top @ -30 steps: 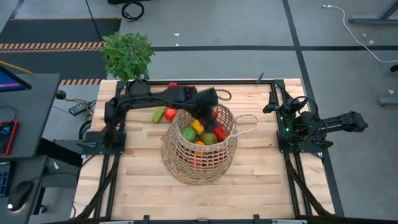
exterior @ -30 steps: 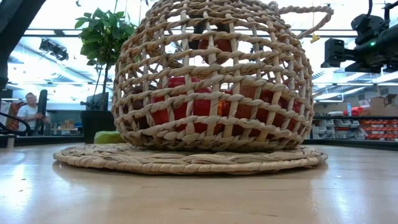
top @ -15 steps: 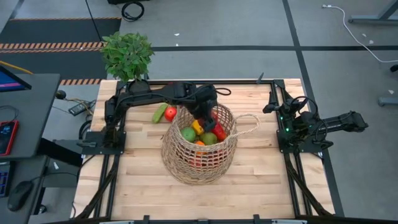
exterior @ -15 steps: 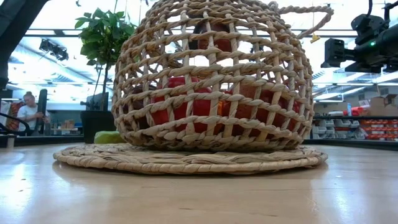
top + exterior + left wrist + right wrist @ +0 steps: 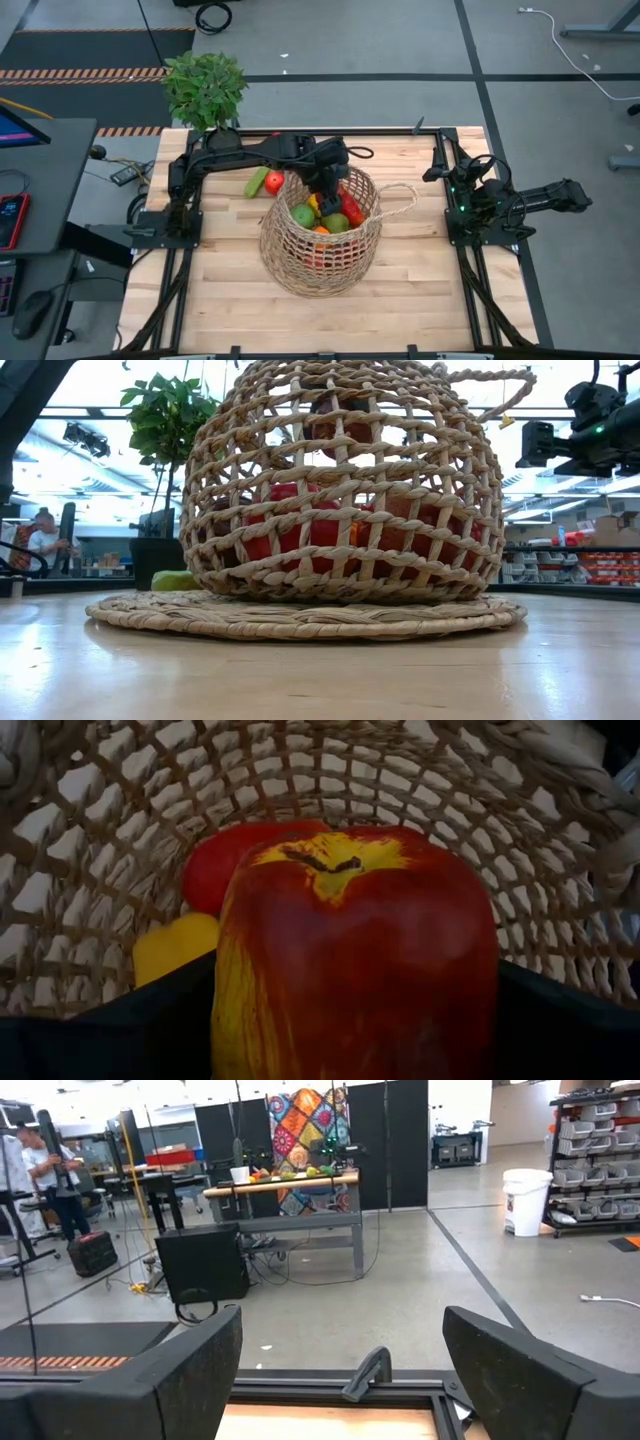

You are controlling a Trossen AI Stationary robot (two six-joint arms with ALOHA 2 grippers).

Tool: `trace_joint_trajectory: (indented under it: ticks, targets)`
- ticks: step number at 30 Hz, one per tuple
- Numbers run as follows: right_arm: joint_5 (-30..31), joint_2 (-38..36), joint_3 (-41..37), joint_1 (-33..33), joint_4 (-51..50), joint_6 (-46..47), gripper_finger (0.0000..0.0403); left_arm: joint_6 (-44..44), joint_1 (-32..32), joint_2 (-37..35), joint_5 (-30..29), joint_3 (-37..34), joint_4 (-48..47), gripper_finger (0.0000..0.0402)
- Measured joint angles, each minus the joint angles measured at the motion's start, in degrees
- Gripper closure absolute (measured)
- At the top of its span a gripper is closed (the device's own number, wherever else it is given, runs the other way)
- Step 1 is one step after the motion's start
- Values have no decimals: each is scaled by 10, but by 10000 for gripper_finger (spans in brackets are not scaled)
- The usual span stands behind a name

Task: Build produce basket
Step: Put the red apple into the brown basket

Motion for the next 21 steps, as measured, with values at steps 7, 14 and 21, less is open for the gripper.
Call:
trace_joint_trajectory:
  ticks: [7,14,21]
  targets:
    - [-111,0,0,1,90,293,54,26,0,-9,21,0,-1,47]
    - [-461,25,51,-20,54,460,54,86,5,-41,-25,0,9,47]
    - [-520,158,229,-50,-200,456,54,106,10,-47,-28,0,14,47]
